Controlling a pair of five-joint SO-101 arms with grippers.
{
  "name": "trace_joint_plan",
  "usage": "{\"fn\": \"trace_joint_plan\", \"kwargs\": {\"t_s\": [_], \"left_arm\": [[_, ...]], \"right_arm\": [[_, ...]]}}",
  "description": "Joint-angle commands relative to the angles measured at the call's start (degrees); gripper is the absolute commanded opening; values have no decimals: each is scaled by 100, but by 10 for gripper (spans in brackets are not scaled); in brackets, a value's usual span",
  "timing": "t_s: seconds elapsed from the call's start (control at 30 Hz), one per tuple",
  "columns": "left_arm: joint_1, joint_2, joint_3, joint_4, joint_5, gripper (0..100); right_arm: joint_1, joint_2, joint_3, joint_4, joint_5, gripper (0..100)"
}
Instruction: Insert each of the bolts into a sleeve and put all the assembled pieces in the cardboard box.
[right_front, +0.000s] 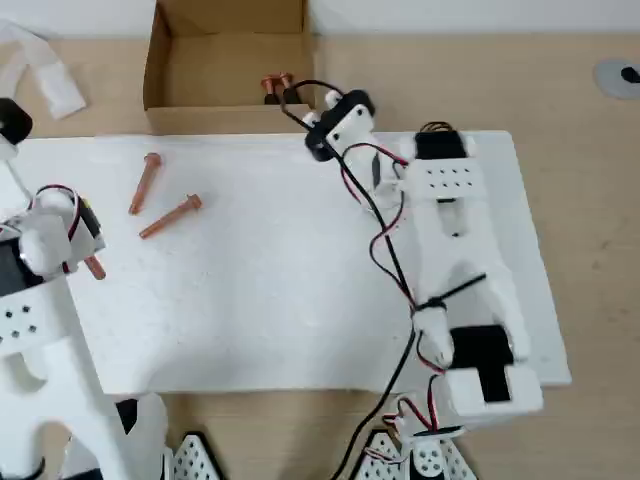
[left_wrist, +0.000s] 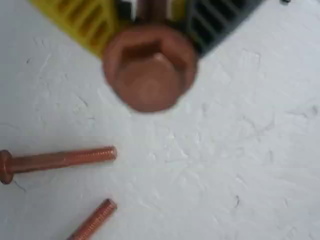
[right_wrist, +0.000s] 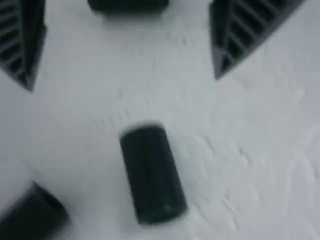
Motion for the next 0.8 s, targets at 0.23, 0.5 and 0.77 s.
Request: {"fn": "trace_joint_plan", "kwargs": {"t_s": [0.23,0.5,0.77], "left_arm": [[44,-831,941,-519,-18,7],[44,-1226,967,-510,-26,7],[35,-1473,976,-466,-26,6]], "right_arm": [[-84,1534,-875,-229,79,268],[-84,2475,-1780,255,123,268],[-84,2923,-2211,387,290,267]]}}
